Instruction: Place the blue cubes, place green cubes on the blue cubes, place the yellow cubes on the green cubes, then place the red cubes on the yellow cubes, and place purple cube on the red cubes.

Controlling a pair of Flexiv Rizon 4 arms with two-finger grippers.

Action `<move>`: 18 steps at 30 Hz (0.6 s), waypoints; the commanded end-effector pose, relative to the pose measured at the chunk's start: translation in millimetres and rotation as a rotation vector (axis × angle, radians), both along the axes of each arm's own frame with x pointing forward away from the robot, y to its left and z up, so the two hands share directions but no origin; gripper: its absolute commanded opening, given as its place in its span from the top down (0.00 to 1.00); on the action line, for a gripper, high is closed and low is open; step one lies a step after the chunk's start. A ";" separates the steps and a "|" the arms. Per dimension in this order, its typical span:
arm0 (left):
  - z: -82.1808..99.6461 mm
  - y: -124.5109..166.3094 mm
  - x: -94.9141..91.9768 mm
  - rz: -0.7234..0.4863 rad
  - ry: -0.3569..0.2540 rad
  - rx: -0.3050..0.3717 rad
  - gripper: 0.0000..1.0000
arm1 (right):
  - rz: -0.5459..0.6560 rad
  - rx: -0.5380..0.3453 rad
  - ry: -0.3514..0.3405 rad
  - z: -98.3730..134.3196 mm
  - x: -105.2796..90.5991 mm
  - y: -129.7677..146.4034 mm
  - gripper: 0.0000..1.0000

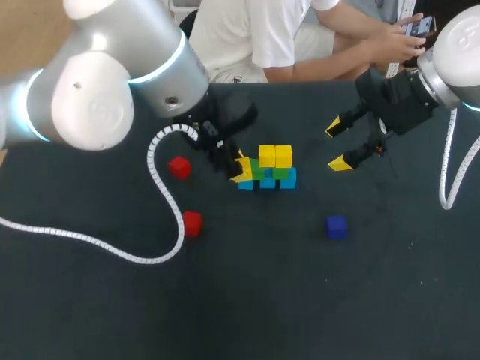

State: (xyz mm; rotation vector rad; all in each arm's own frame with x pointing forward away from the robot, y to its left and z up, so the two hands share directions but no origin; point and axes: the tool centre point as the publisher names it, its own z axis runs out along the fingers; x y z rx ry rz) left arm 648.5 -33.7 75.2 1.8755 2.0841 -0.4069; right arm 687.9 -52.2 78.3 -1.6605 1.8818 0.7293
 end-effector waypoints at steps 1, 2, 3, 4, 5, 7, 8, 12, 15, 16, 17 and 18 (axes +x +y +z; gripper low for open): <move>-5.1 -5.9 14.6 -0.019 0.037 0.007 1.00 | 0.000 0.001 -0.002 -0.1 -0.5 -0.2 0.00; -5.8 -6.0 16.0 -0.020 0.038 0.007 1.00 | 0.000 0.001 -0.002 -0.1 -0.5 -0.2 0.00; -6.3 -5.9 17.6 -0.021 0.041 0.009 1.00 | 0.000 0.001 -0.002 -0.1 -0.5 -0.2 0.00; -6.7 -5.6 18.7 -0.021 0.042 0.008 1.00 | 0.000 0.001 -0.002 -0.1 -0.5 -0.2 0.00; -7.2 -5.0 20.9 -0.022 0.043 0.007 1.00 | 0.000 0.001 -0.002 -0.1 -0.5 -0.2 0.00; -7.3 -5.1 23.2 -0.024 0.044 0.007 1.00 | 0.000 0.001 -0.002 -0.1 -0.5 -0.2 0.00; -6.8 -5.2 24.6 -0.029 0.043 0.004 1.00 | 0.000 0.001 -0.002 -0.1 -0.5 -0.2 0.00; -6.1 -3.3 30.7 -0.049 0.041 0.007 1.00 | 0.000 0.001 -0.002 -0.1 -0.5 -0.2 0.00; -5.0 -3.8 33.2 -0.073 0.037 0.009 1.00 | 0.000 0.001 -0.002 -0.1 -0.5 -0.2 0.00; -4.8 -4.4 33.5 -0.083 0.036 0.010 1.00 | 0.000 0.001 -0.002 -0.1 -0.5 -0.2 0.00; -5.0 -4.3 33.8 -0.094 0.030 0.005 1.00 | 0.000 0.001 -0.002 -0.1 -0.5 -0.2 0.00; -5.1 -5.2 34.5 -0.115 0.025 0.009 1.00 | 0.000 0.001 -0.002 -0.1 -0.5 -0.2 0.00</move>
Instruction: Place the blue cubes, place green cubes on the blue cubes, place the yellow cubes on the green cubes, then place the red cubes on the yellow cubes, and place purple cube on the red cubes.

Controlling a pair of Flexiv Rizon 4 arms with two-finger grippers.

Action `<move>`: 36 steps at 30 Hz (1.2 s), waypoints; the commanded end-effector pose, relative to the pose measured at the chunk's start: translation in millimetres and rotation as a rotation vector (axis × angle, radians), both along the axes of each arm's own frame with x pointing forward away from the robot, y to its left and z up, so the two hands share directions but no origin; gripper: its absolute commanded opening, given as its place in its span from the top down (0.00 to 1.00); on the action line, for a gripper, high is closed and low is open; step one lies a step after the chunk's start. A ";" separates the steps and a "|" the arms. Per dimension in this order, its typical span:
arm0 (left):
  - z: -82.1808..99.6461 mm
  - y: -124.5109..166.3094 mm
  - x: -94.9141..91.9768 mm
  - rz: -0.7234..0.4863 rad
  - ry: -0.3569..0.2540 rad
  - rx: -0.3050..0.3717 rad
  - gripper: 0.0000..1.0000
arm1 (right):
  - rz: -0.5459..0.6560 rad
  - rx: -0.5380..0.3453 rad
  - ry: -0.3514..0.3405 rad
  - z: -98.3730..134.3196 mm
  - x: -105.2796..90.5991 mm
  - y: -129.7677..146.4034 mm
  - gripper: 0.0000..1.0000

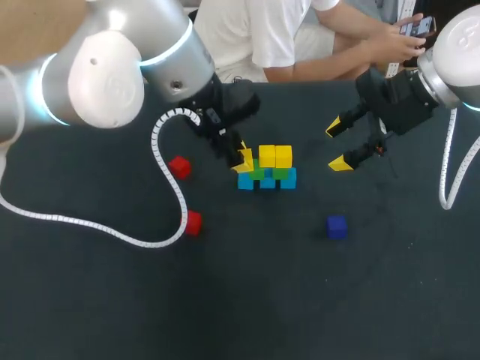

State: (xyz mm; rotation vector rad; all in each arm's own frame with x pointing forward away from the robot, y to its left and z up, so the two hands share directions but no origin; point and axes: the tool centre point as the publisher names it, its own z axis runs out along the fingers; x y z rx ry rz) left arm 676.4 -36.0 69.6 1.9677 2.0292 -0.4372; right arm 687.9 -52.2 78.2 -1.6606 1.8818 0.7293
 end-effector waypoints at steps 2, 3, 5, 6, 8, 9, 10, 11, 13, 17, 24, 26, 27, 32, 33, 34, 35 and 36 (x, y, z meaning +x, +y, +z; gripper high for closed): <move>0.0 -3.9 6.7 -0.045 0.009 0.007 1.00 | 0.000 0.001 -0.002 -0.1 -0.5 -0.2 0.00; -0.3 -4.2 6.4 -0.048 0.008 0.002 1.00 | 0.000 0.001 -0.002 -0.1 -0.5 -0.2 0.00; -1.6 -4.1 5.6 -0.048 0.011 -0.001 1.00 | 0.000 0.001 -0.002 -0.1 -0.5 -0.2 0.00; -2.4 -4.0 5.1 -0.047 0.014 -0.003 1.00 | 0.000 0.001 -0.002 -0.1 -0.5 -0.2 0.00; -3.6 -4.0 4.2 -0.043 0.022 -0.004 1.00 | 0.000 0.001 -0.002 -0.1 -0.5 -0.2 0.00; -4.1 -3.8 3.7 -0.041 0.025 -0.008 1.00 | 0.000 0.001 -0.002 -0.1 -0.5 -0.2 0.00; -4.1 -3.8 3.7 -0.041 0.025 -0.008 1.00 | 0.000 0.001 -0.002 -0.1 -0.5 -0.2 0.00; -4.1 -3.8 3.7 -0.041 0.025 -0.008 1.00 | 0.000 0.001 -0.002 -0.1 -0.5 -0.2 0.00; -4.1 -3.8 3.7 -0.041 0.025 -0.008 1.00 | 0.000 0.001 -0.002 -0.1 -0.5 -0.2 0.00; -4.1 -3.8 3.7 -0.041 0.025 -0.008 1.00 | 0.000 0.001 -0.002 -0.1 -0.5 -0.2 0.00; -4.1 -3.8 3.7 -0.041 0.025 -0.008 1.00 | 0.000 0.001 -0.002 -0.1 -0.5 -0.2 0.00; -4.1 -3.8 3.7 -0.041 0.025 -0.008 1.00 | 0.000 0.001 -0.002 -0.1 -0.5 -0.2 0.00; -4.1 -3.8 3.7 -0.041 0.025 -0.008 1.00 | 0.000 0.001 -0.002 -0.1 -0.5 -0.2 0.00; -4.1 -3.8 3.7 -0.041 0.025 -0.008 1.00 | 0.000 0.001 -0.002 -0.1 -0.5 -0.2 0.00; -3.9 -4.7 6.7 -0.043 0.024 -0.002 1.00 | 0.000 0.001 -0.002 -0.1 -0.5 -0.2 0.00; -3.3 -5.4 9.3 -0.047 0.022 0.000 1.00 | 0.000 0.001 -0.002 -0.1 -0.5 -0.2 0.00; -2.7 -5.9 11.6 -0.053 0.018 -0.003 1.00 | 0.000 0.001 -0.002 -0.1 -0.5 -0.2 0.00; -2.2 -6.2 13.5 -0.057 0.016 0.000 1.00 | 0.000 0.001 -0.002 -0.1 -0.5 -0.2 0.00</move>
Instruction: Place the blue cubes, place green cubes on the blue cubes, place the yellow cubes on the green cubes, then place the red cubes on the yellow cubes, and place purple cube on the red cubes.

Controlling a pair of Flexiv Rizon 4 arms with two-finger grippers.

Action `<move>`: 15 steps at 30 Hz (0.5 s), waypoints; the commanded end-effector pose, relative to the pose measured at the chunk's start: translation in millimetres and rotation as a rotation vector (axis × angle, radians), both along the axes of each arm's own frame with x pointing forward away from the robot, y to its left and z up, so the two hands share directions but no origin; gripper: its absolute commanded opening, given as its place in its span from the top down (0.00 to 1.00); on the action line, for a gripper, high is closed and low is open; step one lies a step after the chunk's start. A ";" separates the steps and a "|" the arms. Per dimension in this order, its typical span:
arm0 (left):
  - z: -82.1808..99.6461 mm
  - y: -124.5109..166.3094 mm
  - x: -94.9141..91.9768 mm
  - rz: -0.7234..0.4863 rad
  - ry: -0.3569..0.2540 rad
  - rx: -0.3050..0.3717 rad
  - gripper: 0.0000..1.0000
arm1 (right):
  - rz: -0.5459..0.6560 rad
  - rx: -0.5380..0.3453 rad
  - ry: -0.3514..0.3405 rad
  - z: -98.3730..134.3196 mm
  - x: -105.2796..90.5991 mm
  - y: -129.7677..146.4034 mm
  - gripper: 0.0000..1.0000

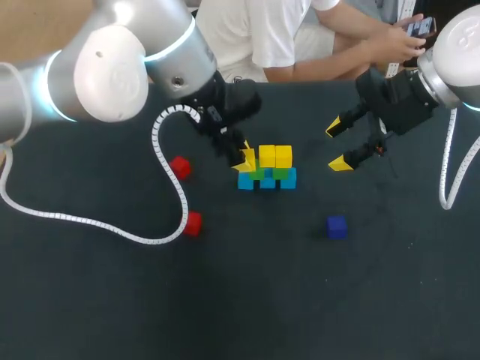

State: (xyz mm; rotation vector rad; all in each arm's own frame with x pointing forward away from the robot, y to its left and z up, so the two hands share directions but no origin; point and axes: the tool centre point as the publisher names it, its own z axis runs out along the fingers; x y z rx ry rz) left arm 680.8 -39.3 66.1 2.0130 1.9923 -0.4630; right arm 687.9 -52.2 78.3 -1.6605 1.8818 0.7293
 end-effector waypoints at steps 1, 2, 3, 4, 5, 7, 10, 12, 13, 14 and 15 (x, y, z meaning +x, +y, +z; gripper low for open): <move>1.7 -3.0 10.6 -0.016 0.005 0.009 1.00 | 0.000 0.001 -0.002 -0.1 -0.5 -0.2 0.00; 2.0 -2.8 11.4 -0.017 0.004 0.010 1.00 | 0.000 0.001 -0.002 -0.1 -0.5 -0.2 0.00; 2.2 -2.5 12.3 -0.018 0.003 0.012 1.00 | 0.000 0.001 -0.002 -0.1 -0.5 -0.2 0.00; 2.4 -2.0 13.1 -0.019 0.003 0.013 1.00 | 0.000 0.001 -0.002 -0.1 -0.5 -0.2 0.00; 2.4 -1.7 13.6 -0.019 0.003 0.014 1.00 | 0.000 0.001 -0.002 -0.1 -0.5 -0.2 0.00; 2.3 -1.4 14.2 -0.022 0.005 0.020 1.00 | 0.000 0.001 -0.002 -0.1 -0.5 -0.2 0.00; 0.8 -2.4 15.1 -0.028 0.012 0.025 1.00 | 0.000 0.001 -0.002 -0.1 -0.5 -0.2 0.00; -0.7 -3.8 15.7 -0.032 0.014 0.027 1.00 | 0.000 0.001 -0.002 -0.1 -0.5 -0.2 0.00; -1.3 -4.5 15.8 -0.033 0.016 0.028 1.00 | 0.000 0.001 -0.002 -0.1 -0.5 -0.2 0.00; -2.0 -5.5 16.0 -0.035 0.019 0.031 1.00 | 0.000 0.001 -0.002 -0.1 -0.5 -0.2 0.00; -2.7 -6.3 16.0 -0.037 0.020 0.032 1.00 | 0.000 0.001 -0.002 -0.1 -0.5 -0.2 0.00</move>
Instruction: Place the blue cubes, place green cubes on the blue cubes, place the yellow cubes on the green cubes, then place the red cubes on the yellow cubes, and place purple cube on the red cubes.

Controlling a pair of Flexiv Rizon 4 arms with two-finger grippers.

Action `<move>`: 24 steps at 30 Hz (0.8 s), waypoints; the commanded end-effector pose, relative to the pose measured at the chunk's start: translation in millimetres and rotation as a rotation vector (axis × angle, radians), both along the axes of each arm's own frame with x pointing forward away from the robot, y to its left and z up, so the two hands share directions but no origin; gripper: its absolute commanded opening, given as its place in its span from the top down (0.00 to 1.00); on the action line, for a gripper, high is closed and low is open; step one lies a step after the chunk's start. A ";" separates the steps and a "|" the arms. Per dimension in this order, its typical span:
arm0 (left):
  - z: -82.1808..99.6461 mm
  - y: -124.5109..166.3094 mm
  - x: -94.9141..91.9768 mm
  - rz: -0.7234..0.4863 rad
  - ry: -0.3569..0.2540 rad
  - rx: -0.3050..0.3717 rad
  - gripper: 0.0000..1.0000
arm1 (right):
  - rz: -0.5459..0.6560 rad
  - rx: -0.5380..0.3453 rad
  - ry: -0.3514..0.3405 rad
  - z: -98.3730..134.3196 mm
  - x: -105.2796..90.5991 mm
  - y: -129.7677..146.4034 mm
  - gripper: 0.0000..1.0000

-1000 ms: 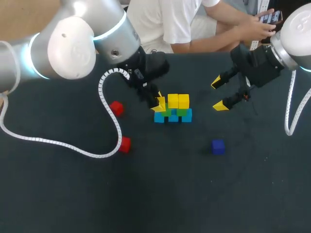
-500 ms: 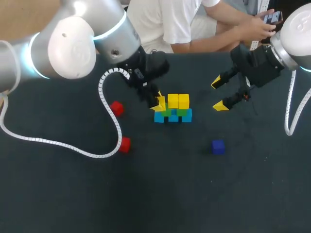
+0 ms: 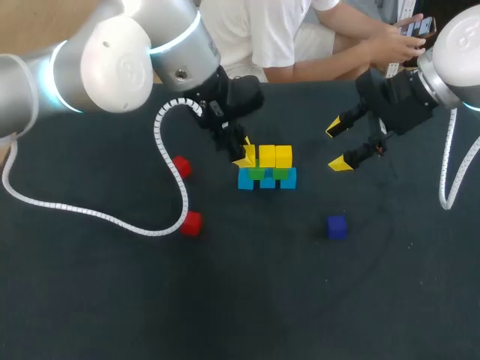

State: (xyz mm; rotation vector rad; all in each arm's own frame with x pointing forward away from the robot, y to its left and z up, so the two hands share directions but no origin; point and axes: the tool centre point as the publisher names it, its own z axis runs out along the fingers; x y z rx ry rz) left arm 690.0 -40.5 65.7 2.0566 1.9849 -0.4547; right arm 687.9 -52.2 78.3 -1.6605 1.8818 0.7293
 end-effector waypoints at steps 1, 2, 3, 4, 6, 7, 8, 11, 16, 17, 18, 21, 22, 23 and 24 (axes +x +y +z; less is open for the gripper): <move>-3.0 -5.9 6.7 -0.010 0.016 0.012 1.00 | 0.000 0.001 -0.002 -0.1 -0.5 -0.2 0.00; -3.6 -6.7 6.4 -0.011 0.017 0.013 1.00 | 0.000 0.001 -0.002 -0.1 -0.5 -0.2 0.00; -4.3 -7.3 6.0 -0.013 0.020 0.015 1.00 | 0.000 0.001 -0.002 -0.1 -0.5 -0.2 0.00; -5.2 -7.6 5.6 -0.013 0.022 0.016 1.00 | 0.000 0.001 -0.002 -0.1 -0.5 -0.2 0.00; -7.0 -7.1 4.7 -0.010 0.027 0.016 1.00 | 0.000 0.001 -0.002 -0.1 -0.5 -0.2 0.00; -7.7 -6.8 4.3 -0.009 0.029 0.016 1.00 | 0.000 0.001 -0.002 -0.1 -0.5 -0.2 0.00; -8.2 -6.6 3.9 -0.007 0.031 0.017 1.00 | 0.000 0.001 -0.002 -0.1 -0.5 -0.2 0.00; -9.3 -5.7 3.3 -0.004 0.036 0.021 1.00 | 0.000 0.001 -0.002 -0.1 -0.5 -0.2 0.00; -7.4 -5.1 4.4 -0.003 0.034 0.027 1.00 | 0.000 0.001 -0.002 -0.1 -0.5 -0.2 0.00; -7.2 -5.3 4.6 -0.004 0.033 0.029 1.00 | 0.000 0.001 -0.002 -0.1 -0.5 -0.2 0.00; -7.1 -5.4 5.1 -0.005 0.032 0.030 1.00 | 0.000 0.001 -0.002 -0.1 -0.5 -0.2 0.00; -7.7 -6.1 6.5 -0.008 0.033 0.033 1.00 | 0.000 0.001 -0.002 -0.1 -0.5 -0.2 0.00; -8.0 -6.2 7.0 -0.008 0.033 0.033 1.00 | 0.000 0.001 -0.002 -0.1 -0.5 -0.2 0.00; -8.2 -6.3 7.5 -0.009 0.033 0.033 1.00 | 0.000 0.001 -0.002 -0.1 -0.5 -0.2 0.00; -8.5 -6.4 7.9 -0.009 0.032 0.033 1.00 | 0.000 0.001 -0.002 -0.1 -0.5 -0.2 0.00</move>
